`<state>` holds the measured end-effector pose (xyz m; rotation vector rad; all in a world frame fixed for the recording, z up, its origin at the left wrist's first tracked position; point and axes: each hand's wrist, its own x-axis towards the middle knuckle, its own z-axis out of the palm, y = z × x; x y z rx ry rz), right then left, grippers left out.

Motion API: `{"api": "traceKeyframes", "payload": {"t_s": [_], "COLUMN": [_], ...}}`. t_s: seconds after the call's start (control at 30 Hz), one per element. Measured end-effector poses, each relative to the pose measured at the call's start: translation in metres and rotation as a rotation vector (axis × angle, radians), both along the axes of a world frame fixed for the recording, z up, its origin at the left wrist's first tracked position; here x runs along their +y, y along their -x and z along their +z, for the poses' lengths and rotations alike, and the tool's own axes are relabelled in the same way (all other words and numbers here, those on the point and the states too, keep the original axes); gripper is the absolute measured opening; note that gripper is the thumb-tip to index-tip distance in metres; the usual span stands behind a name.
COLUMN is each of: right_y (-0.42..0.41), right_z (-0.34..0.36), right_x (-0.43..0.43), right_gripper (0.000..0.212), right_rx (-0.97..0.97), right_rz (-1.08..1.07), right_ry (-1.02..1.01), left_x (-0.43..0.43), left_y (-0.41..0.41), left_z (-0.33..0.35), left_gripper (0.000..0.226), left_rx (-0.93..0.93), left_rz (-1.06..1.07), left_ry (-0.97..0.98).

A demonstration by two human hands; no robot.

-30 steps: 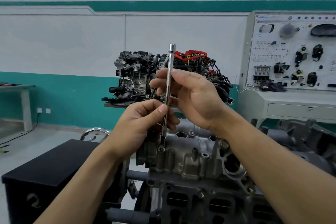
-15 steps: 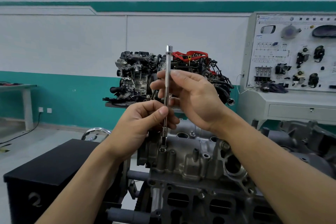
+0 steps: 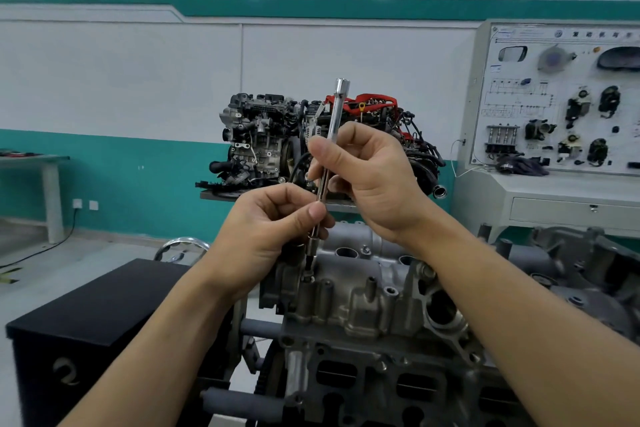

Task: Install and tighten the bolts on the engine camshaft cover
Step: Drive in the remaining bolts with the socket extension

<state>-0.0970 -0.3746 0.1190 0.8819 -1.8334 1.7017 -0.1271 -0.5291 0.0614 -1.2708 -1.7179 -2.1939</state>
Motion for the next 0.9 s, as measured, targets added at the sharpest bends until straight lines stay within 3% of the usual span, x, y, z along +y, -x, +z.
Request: {"api": "traceKeyframes", "payload": {"t_s": [0.23,0.63,0.8,0.9], "right_y": [-0.0011,-0.0008,-0.0021,-0.0017], "right_z": [0.0020,-0.0005,0.0019,0.0011], "right_x": [0.0012,0.0003,0.0015,0.0000], "right_gripper": [0.029,0.014,0.029,0.024], "right_rx": [-0.096,0.033,-0.064,-0.040], "right_rz": [0.125,0.036,0.108,0.081], "right_ry": [-0.031,0.026,-0.010,-0.032], "left_x": [-0.0007,0.0000,-0.0015,-0.0010], "left_y": [0.0026,0.0013,0.0045,0.0037], "left_z": [-0.0005,-0.0025,-0.0023,-0.0012], "left_gripper": [0.022,0.010,0.019,0.024], "left_rx": [0.012,0.022,0.020,0.005], "left_rz": [-0.021,0.022,-0.013,-0.041], "left_ry": [0.026,0.003,0.028,0.021]}}
